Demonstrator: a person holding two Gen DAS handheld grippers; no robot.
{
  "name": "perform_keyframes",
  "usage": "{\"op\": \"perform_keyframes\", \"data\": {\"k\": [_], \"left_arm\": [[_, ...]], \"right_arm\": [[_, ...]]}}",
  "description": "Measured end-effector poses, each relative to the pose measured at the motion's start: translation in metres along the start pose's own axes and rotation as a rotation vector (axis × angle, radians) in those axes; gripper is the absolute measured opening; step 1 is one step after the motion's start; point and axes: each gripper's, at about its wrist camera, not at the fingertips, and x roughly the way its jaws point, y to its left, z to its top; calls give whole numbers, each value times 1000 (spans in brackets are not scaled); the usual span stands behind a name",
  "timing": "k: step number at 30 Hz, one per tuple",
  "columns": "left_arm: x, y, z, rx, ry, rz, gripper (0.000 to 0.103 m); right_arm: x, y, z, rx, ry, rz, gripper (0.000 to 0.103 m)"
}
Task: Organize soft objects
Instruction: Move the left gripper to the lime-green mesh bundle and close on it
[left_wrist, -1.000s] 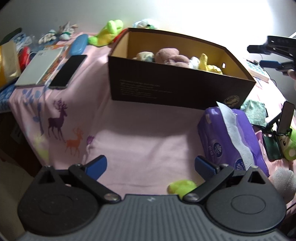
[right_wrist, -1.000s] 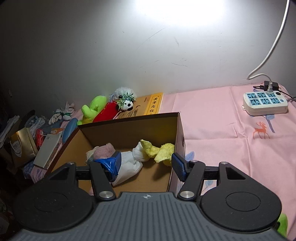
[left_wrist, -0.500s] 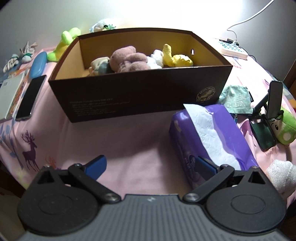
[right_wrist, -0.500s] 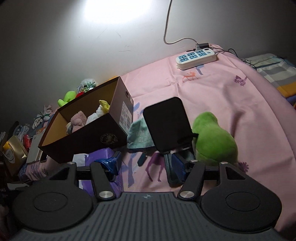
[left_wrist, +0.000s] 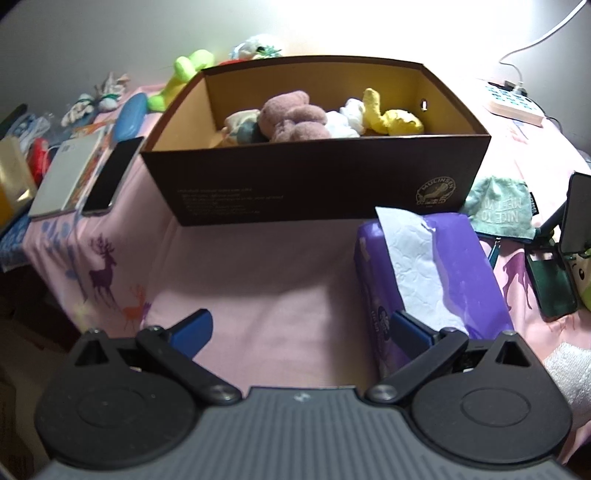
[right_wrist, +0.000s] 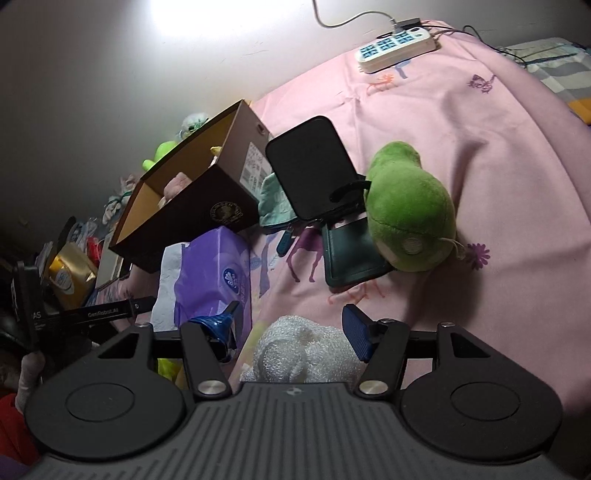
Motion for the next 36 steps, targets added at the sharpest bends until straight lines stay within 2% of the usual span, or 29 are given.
{"op": "perform_keyframes", "data": {"k": [4,11,14,19,24,30,33,35,36], "left_arm": [[-8,-5,-11,-33,22,82,101],[-19,-1,-40,-107,68,163,101],[-24,0,-50,-134,82,180,101],[-23,-3,-66,-149,124,173,101],[-8,-15,-78,-154,181,135,101],[13,-17,-91,-190,236,135,101],[16,-12,-91,-230,233,124,96],[15,-9,-88,-247,221,98,80],[15,-9,-86,-250,216,89,76]], "right_arm": [[6,2,0,-80,51,45,45],[16,3,-2,-190,121,94,45],[16,6,-4,-233,116,92,45],[14,2,-2,-219,100,106,45],[8,2,-1,-238,68,99,45],[4,-5,0,-226,55,97,45],[2,-9,1,-214,48,92,45],[2,-11,2,-206,46,92,45],[2,-12,2,-204,45,92,45]]}}
